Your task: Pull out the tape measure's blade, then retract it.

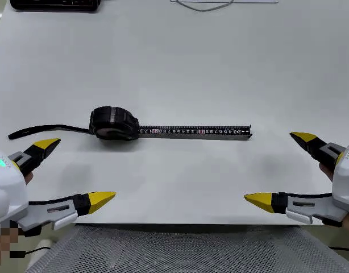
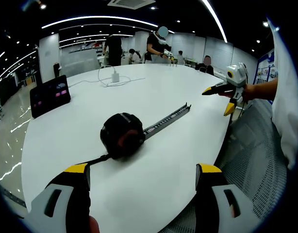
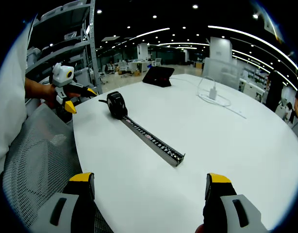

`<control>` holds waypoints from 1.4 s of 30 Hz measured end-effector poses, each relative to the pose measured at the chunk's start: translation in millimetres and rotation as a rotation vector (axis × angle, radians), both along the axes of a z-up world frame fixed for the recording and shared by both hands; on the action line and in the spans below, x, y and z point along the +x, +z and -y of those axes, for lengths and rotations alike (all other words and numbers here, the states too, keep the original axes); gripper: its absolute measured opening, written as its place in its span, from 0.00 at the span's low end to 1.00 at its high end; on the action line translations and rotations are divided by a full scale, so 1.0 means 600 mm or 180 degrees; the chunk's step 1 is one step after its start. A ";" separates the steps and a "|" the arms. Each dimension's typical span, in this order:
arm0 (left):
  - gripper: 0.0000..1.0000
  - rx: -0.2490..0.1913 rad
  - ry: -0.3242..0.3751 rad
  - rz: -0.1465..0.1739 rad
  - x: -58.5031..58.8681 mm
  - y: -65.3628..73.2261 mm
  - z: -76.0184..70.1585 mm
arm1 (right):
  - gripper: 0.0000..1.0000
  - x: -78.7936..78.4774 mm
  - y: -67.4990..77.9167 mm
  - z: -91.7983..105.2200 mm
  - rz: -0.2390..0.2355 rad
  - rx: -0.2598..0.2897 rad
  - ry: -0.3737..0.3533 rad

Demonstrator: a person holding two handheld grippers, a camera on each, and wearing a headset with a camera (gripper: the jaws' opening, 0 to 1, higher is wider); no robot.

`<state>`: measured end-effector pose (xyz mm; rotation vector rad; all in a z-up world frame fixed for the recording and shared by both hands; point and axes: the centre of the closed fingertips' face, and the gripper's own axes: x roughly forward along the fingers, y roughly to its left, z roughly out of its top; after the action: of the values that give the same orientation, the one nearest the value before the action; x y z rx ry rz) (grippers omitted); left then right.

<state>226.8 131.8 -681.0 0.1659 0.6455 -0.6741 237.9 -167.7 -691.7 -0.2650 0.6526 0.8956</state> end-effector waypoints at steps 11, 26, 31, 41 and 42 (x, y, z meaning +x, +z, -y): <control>0.87 0.0009 -0.0016 0.0011 0.002 0.004 -0.001 | 0.93 0.001 0.000 0.000 0.0001 -0.0007 -0.0003; 0.87 -0.0007 -0.0011 0.0011 0.002 0.003 0.002 | 0.93 0.000 0.004 0.000 0.0016 -0.0004 -0.0015; 0.87 -0.0015 -0.0007 0.0019 0.002 0.006 0.003 | 0.93 0.000 0.004 -0.001 0.0015 -0.0008 -0.0010; 0.87 -0.0019 0.0002 0.0022 0.003 0.006 0.002 | 0.93 0.000 0.007 -0.003 0.0018 -0.0004 -0.0004; 0.87 -0.0017 -0.0001 0.0021 0.003 0.006 0.002 | 0.93 -0.001 0.007 -0.004 0.0016 0.0002 -0.0006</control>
<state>228.6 130.6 -677.1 0.1634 0.6373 -0.6754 237.4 -165.5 -687.3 -0.2661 0.6479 0.8931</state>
